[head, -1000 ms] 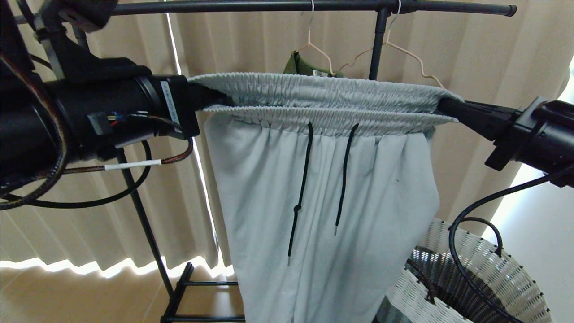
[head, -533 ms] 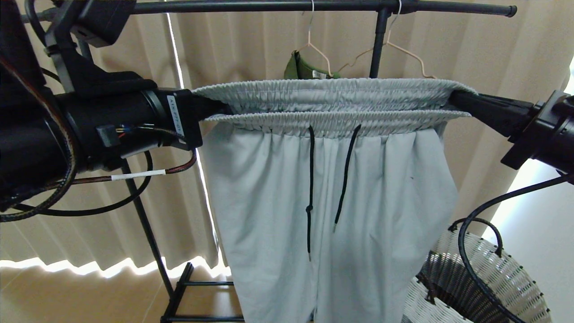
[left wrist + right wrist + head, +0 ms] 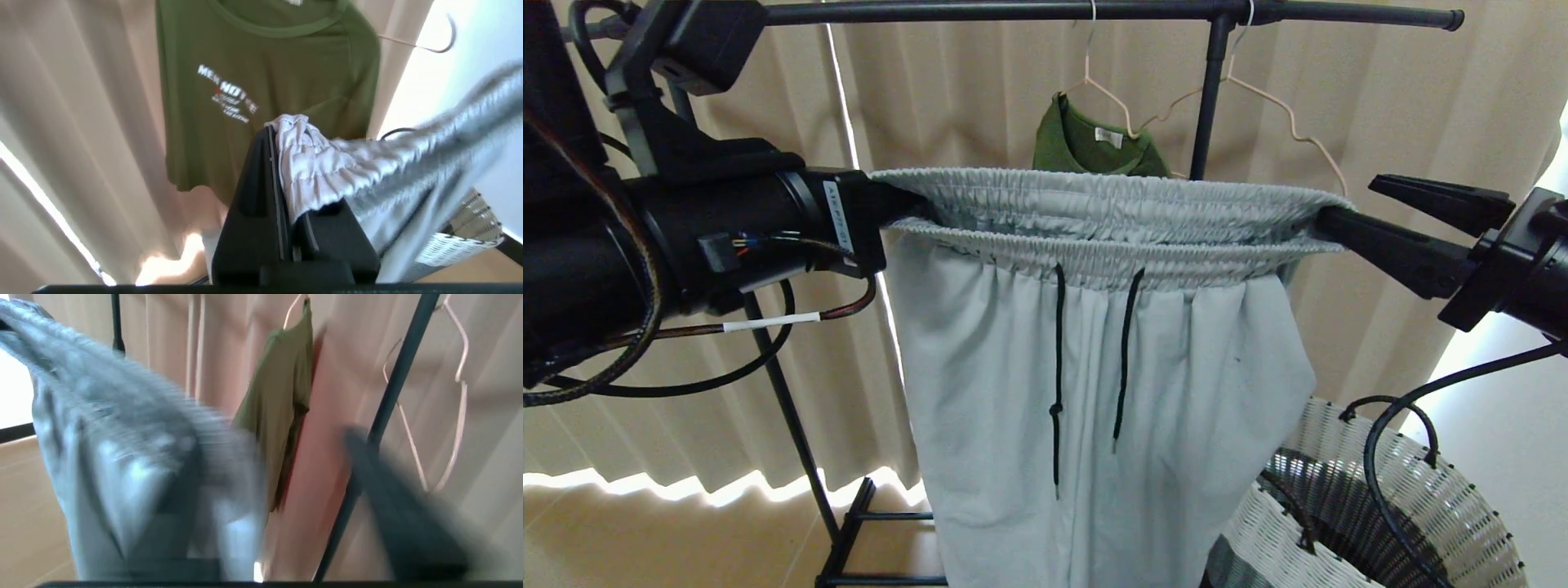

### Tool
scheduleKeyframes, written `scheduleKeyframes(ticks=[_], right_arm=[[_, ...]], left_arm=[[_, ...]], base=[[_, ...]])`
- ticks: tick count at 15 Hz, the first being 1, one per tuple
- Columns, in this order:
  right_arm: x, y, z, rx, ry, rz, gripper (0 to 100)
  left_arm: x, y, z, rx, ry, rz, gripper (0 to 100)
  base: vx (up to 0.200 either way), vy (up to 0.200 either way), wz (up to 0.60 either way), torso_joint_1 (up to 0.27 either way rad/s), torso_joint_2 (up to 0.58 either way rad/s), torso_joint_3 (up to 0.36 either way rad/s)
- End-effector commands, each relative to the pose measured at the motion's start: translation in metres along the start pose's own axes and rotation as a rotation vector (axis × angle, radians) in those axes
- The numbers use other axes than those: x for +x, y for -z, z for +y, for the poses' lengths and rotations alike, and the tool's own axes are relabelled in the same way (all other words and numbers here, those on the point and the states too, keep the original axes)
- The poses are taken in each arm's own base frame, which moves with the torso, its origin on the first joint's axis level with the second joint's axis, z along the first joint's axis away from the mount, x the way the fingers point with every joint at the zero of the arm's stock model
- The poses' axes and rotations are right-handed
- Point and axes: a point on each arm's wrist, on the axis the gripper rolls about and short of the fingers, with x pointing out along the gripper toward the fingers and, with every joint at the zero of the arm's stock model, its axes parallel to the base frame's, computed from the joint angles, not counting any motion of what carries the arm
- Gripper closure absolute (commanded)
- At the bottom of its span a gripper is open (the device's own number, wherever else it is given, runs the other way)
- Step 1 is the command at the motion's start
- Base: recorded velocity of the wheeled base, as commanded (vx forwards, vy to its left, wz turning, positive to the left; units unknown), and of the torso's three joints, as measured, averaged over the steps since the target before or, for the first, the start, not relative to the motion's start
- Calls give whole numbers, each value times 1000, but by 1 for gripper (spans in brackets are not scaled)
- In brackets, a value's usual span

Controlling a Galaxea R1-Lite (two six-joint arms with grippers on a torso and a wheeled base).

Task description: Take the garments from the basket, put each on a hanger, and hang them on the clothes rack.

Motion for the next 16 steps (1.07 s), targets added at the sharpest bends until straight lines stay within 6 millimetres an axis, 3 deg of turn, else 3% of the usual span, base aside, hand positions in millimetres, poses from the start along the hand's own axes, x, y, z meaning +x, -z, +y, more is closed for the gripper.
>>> scheduleKeyframes(ticks=[1, 2, 3, 7, 9, 11, 13, 16], right_arm=[[-24, 0, 11, -4, -20, -22, 0], [-29, 1, 14, -3, -28, -23, 0], [-51, 9, 22, -1, -32, -19, 0], [-81, 37, 31, 14, -20, 32, 0], [-96, 53, 29, 20, 43, 68, 0], [-98, 57, 24, 19, 90, 89, 0], [-92, 56, 14, 11, 149, 108, 0], [-92, 64, -7, -62, 287, 168, 0]], left_arm=[[-2, 2, 11, -3, -46, 4, 100], [-2, 2, 15, -4, -61, 5, 100], [-1, 3, 24, -8, -100, 8, 100], [-4, 14, 34, -10, -141, 43, 100], [-25, 16, 31, 1, -135, 23, 100], [-44, 12, 30, 18, -137, -13, 100], [-70, 21, 36, 11, -183, -22, 100], [-91, 29, 41, 3, -238, -31, 100]], base=[[0, 0, 0, 0, 0, 0], [0, 0, 0, 0, 0, 0], [0, 0, 0, 0, 0, 0], [0, 0, 0, 0, 0, 0], [0, 0, 0, 0, 0, 0], [0, 0, 0, 0, 0, 0], [0, 0, 0, 0, 0, 0], [0, 0, 0, 0, 0, 0]])
